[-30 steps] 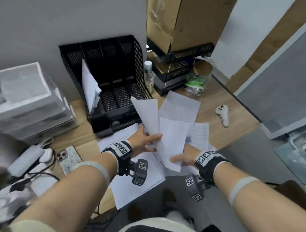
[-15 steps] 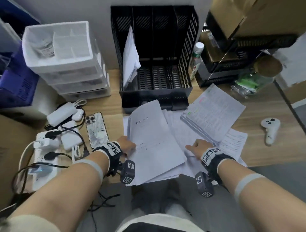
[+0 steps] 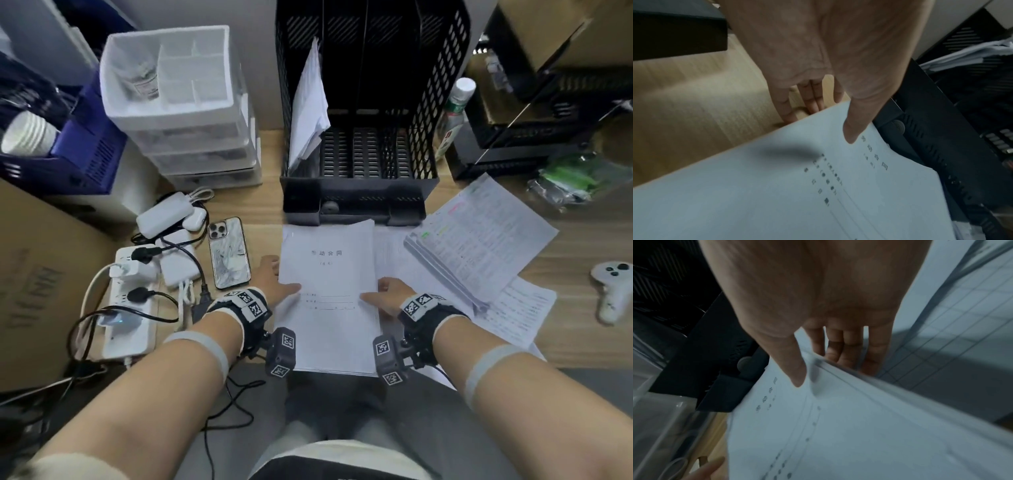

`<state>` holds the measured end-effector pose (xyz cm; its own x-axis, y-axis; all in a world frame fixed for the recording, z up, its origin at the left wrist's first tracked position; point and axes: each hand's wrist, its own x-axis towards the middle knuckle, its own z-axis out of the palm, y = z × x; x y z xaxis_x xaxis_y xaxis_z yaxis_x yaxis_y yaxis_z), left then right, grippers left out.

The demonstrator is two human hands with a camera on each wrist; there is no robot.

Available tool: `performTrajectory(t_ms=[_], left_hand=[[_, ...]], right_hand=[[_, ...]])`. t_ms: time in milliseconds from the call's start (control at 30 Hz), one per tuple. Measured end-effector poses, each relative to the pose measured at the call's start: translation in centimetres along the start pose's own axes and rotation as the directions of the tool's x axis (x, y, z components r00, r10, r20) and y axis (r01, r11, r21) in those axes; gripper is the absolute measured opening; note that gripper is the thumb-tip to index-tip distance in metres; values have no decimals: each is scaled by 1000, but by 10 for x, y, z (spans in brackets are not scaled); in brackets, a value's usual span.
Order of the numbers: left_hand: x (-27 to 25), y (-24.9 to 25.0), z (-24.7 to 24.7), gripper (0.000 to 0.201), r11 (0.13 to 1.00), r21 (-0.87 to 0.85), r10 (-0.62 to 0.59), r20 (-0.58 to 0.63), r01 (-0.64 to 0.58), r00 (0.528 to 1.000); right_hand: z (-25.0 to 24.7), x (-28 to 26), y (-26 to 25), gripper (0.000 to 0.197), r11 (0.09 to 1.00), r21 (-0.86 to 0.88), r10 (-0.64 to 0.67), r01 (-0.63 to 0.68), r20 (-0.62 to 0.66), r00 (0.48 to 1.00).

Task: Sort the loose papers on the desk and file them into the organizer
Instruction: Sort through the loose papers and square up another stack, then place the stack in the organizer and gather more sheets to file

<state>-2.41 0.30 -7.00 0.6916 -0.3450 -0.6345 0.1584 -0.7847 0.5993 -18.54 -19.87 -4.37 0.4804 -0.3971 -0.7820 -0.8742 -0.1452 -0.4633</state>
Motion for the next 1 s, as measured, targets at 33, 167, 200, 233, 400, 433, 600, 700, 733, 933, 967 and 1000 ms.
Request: performTrajectory(t_ms=[33, 167, 200, 233, 400, 433, 600, 700, 733, 933, 967, 1000], left_hand=[[-2, 0, -1, 92, 997, -71, -13, 16, 15, 1000], [-4, -5, -1, 98, 979, -195, -55, 58, 66, 997], [-4, -6, -1, 98, 973, -220, -56, 74, 71, 996], [-5, -5, -3, 97, 966, -246, -55, 94, 77, 994], [-6, -2, -17, 74, 942, -330, 112, 156, -55, 981], [-11, 4, -21, 60, 919, -387, 138, 151, -70, 979], [-27, 53, -38, 20, 720, -654, 310, 1, -234, 951], [-42, 87, -44, 6, 657, -638, 433, -119, -403, 894], [-46, 94, -44, 8, 654, -606, 468, -147, -453, 871], [-50, 96, -38, 21, 665, -536, 562, -100, -520, 821], [-47, 91, -35, 30, 678, -541, 560, -60, -498, 826], [-45, 85, -32, 35, 706, -527, 554, -5, -473, 833]], right_hand=[[1, -1, -1, 40, 999, 35, -32, 31, 15, 999], [0, -7, -4, 30, 992, 100, -71, 72, -8, 997], [-2, -9, -6, 32, 990, 107, -87, 89, -23, 996], [-4, -11, -7, 35, 985, 122, -114, 119, -47, 992], [-13, -22, -13, 47, 897, 282, -308, 341, -156, 939], [-16, -26, -17, 48, 870, 317, -329, 377, -195, 924], [-42, -59, -48, 48, 757, 324, -412, 567, -437, 799], [-44, -74, -61, 42, 719, 255, -449, 647, -539, 712], [-42, -80, -65, 36, 720, 246, -440, 649, -562, 700], [-21, -92, -59, 35, 822, 162, -343, 546, -625, 701], [-16, -91, -55, 38, 840, 186, -312, 510, -604, 734], [-11, -87, -48, 39, 860, 217, -273, 463, -571, 774]])
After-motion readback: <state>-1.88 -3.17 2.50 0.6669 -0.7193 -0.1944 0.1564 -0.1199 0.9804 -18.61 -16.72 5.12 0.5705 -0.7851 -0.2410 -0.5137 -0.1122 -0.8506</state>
